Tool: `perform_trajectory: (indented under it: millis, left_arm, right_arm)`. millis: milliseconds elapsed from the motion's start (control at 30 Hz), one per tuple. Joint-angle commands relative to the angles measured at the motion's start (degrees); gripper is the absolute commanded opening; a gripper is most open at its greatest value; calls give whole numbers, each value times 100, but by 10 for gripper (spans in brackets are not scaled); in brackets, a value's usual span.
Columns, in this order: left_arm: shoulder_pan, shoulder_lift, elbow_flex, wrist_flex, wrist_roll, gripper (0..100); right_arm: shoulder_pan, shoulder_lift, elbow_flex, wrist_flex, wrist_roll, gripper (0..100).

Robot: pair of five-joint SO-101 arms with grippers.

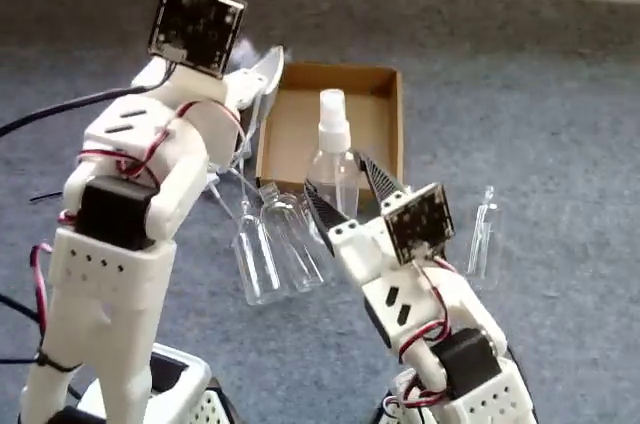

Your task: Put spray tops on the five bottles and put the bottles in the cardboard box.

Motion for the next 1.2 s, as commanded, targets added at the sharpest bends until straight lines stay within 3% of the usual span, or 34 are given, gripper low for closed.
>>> perform_trajectory:
  millis: [0,267,700,1167]
  left_arm:
    - [303,523,-866,-123,26,165]
    - [1007,1068,-1376,360,26,164]
    - [1033,207,400,545,-9,164]
    - [980,-101,31,580,-9,164]
  right_arm:
    - [-66,-497,198,57,-9,4]
    - [-31,-646,418,57,-9,4]
    - [-31,-620,382,57,-9,4]
    - [-31,-611,400,57,-9,4]
